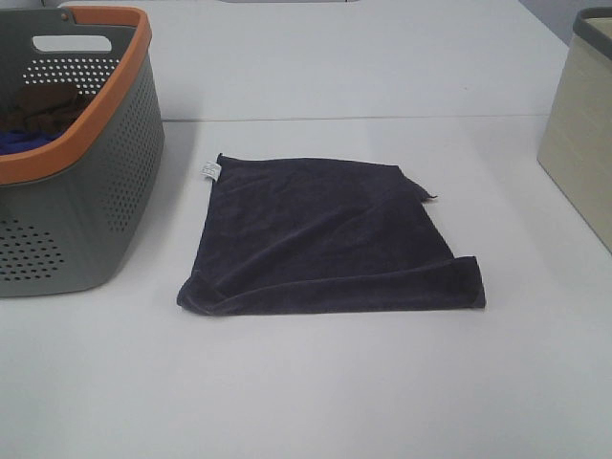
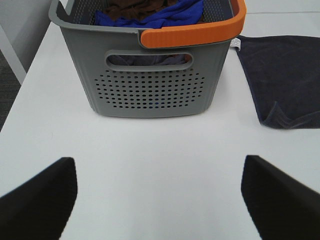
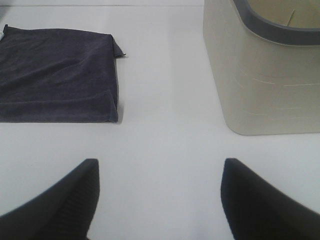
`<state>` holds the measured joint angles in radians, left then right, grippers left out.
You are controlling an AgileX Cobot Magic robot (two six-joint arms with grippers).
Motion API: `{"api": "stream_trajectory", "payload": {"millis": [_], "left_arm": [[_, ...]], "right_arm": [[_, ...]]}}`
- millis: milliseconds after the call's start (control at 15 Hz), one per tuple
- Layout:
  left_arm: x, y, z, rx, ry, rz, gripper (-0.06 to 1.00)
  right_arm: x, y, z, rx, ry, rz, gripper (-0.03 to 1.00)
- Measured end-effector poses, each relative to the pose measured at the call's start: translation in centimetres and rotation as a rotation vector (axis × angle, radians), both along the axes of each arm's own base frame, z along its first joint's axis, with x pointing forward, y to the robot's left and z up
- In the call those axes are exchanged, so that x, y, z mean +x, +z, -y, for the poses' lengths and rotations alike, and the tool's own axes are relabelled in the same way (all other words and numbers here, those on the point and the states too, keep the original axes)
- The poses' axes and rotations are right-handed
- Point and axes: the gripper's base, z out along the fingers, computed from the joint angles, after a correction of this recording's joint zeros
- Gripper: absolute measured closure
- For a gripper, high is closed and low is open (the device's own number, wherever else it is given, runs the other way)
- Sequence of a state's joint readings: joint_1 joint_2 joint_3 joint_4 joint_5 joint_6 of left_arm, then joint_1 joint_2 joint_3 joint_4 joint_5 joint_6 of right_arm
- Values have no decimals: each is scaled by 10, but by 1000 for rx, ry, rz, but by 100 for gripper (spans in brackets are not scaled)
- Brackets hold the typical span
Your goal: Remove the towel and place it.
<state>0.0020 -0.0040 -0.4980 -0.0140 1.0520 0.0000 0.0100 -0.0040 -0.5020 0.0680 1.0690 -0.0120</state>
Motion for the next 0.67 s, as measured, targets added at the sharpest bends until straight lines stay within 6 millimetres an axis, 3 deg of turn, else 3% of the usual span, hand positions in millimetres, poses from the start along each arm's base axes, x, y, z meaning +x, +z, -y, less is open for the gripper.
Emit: {"api": "stream_trajectory", "payload": {"millis": [667], "left_arm": [[0,0,0,0,0,1,11]], "right_arm": [[0,0,0,0,0,0,35]]}}
